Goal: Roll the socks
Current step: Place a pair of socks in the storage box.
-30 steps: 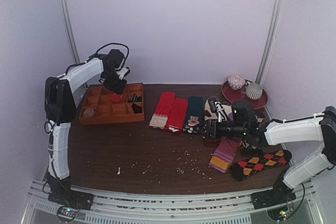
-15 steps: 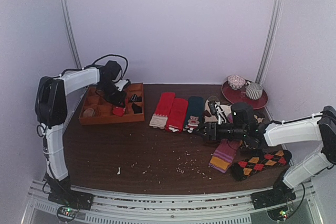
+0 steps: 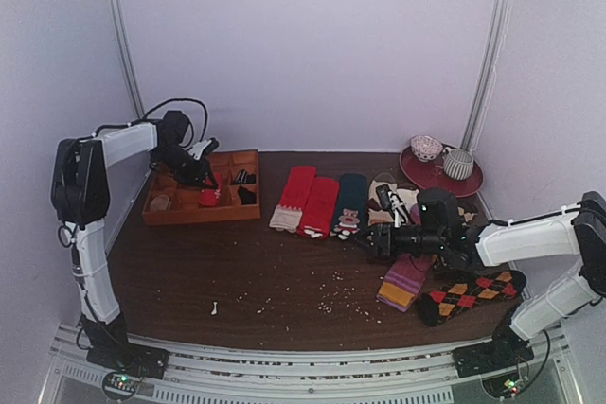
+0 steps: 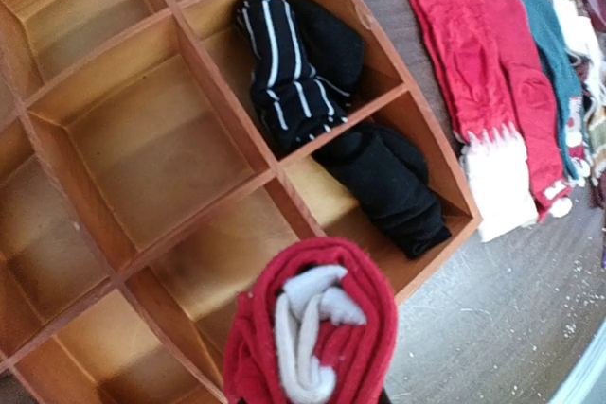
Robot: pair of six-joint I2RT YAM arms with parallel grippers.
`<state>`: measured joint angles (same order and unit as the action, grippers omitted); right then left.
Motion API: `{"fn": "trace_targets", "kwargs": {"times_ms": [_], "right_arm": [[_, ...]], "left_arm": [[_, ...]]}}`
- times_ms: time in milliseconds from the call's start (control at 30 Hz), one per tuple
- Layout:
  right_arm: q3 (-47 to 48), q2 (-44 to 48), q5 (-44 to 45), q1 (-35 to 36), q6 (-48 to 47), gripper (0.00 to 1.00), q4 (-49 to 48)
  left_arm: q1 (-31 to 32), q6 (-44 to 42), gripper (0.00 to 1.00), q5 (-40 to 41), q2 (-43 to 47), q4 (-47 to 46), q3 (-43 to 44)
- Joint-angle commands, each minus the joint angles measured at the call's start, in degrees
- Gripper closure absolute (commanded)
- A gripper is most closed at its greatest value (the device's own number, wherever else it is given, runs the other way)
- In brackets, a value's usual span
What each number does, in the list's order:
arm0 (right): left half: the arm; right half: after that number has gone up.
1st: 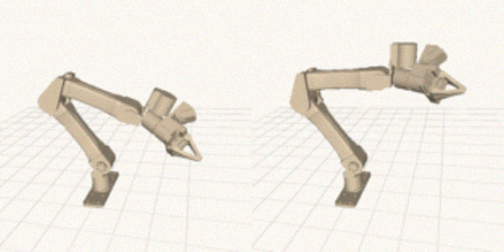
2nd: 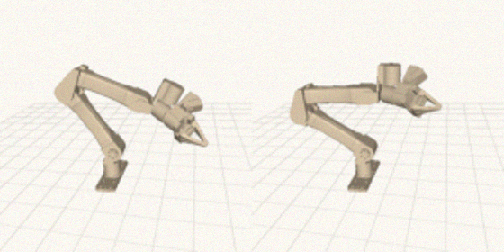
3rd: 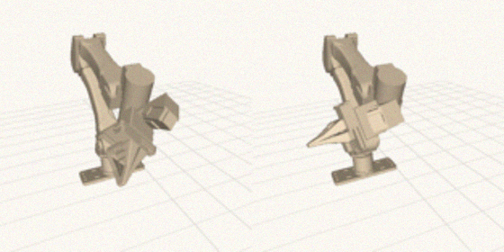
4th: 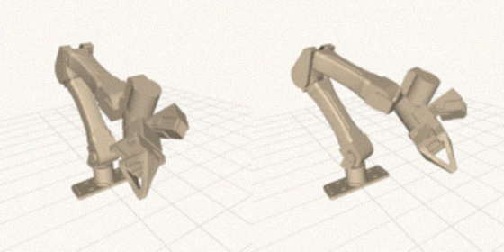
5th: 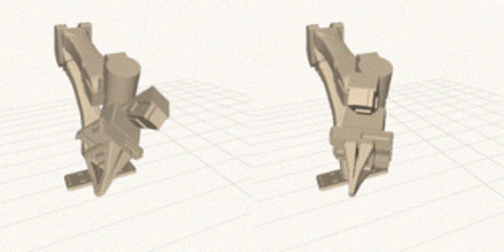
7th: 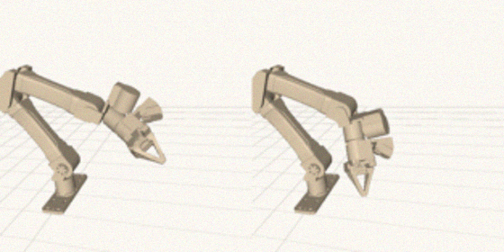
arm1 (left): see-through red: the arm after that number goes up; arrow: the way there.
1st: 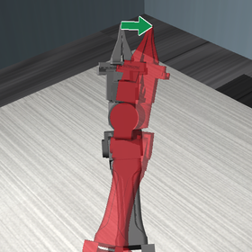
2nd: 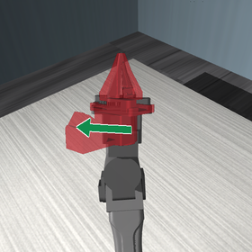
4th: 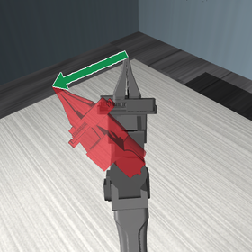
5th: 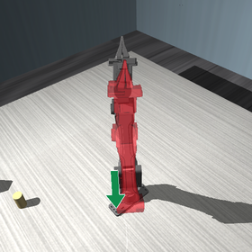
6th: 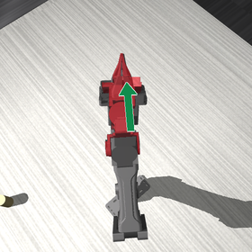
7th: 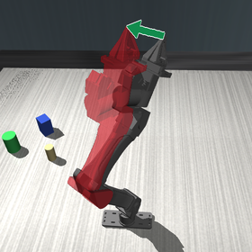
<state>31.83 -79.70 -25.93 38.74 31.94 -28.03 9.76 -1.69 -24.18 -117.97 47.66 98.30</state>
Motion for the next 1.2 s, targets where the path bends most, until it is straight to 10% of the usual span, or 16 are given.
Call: {"fn": "trace_targets", "kwargs": {"times_ms": [0,500,1167], "right_arm": [[-1.09,1.21,0.71,-0.33,0.83,0.52,-1.54],[-3.02,0.61,0.27,-0.33,1.44,0.51,-4.22],[-4.61,1.3,0.97,-0.33,2.1,0.51,-5.42]], "left_arm": [[-1.63,-2.63,1.0,-9.23,-0.59,-1.97,-2.35],[-3.43,-3.98,1.0,-15.32,-7.18,-1.12,-0.5],[-4.12,-5.97,1.0,3.76,-10.71,9.17,7.43]]}}
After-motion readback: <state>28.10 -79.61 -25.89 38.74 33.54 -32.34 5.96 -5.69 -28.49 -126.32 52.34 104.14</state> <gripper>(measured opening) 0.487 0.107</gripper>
